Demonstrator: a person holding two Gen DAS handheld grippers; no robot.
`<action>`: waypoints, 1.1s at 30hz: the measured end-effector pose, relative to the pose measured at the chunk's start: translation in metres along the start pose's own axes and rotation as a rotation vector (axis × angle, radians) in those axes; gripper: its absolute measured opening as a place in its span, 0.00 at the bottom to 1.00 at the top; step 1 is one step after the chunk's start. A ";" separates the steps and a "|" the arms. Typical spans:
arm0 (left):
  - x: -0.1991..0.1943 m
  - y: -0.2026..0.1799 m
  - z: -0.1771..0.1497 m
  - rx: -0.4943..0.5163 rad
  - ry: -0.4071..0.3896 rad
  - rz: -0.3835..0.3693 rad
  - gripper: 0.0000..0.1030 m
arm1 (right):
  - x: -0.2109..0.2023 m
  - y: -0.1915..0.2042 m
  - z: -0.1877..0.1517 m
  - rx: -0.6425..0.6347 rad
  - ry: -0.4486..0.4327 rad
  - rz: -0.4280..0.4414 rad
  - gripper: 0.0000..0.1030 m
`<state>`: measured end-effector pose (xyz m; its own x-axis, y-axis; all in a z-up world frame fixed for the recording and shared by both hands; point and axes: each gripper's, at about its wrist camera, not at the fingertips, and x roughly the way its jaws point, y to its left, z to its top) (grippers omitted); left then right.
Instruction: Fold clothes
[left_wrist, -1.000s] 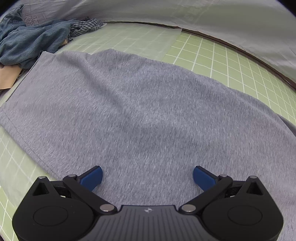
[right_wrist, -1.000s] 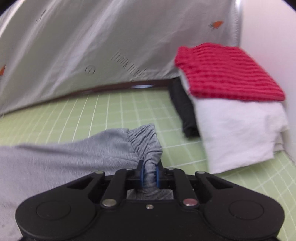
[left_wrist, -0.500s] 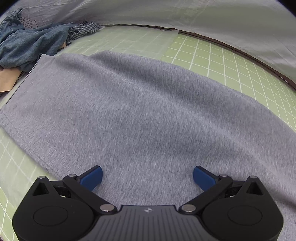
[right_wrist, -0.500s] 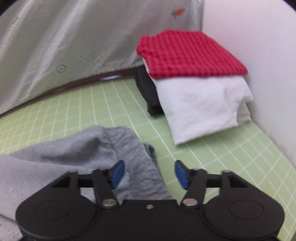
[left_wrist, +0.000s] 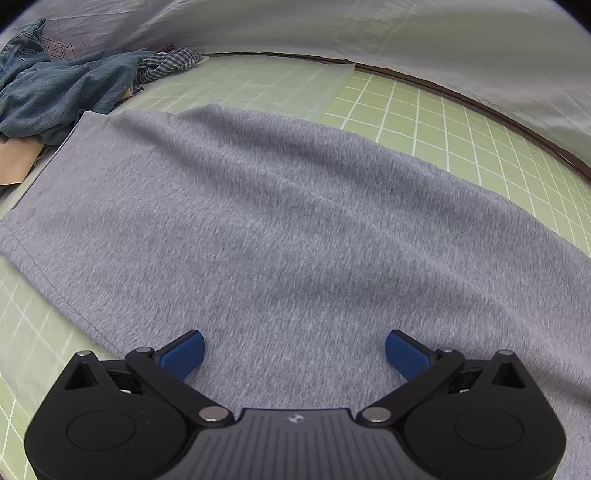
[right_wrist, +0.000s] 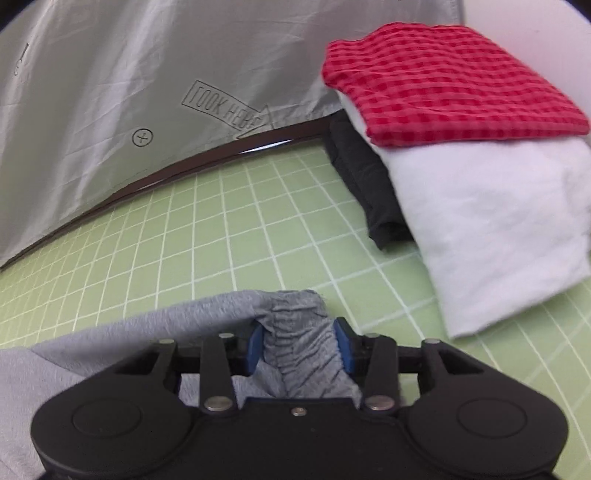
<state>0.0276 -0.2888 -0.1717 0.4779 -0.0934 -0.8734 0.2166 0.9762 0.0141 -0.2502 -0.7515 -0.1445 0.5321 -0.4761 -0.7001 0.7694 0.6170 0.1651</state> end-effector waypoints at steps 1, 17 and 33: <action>0.000 0.000 0.000 -0.001 -0.001 0.001 1.00 | 0.002 -0.001 0.003 -0.012 -0.009 0.017 0.13; -0.001 -0.001 -0.002 -0.017 -0.010 0.011 1.00 | -0.030 0.041 -0.001 -0.175 -0.129 -0.122 0.95; -0.008 0.005 -0.015 0.046 -0.031 -0.030 1.00 | -0.060 0.131 -0.108 -0.384 0.071 0.138 1.00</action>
<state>0.0122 -0.2807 -0.1713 0.4964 -0.1297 -0.8583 0.2702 0.9627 0.0108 -0.2193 -0.5739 -0.1557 0.5850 -0.3363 -0.7380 0.4974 0.8675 -0.0010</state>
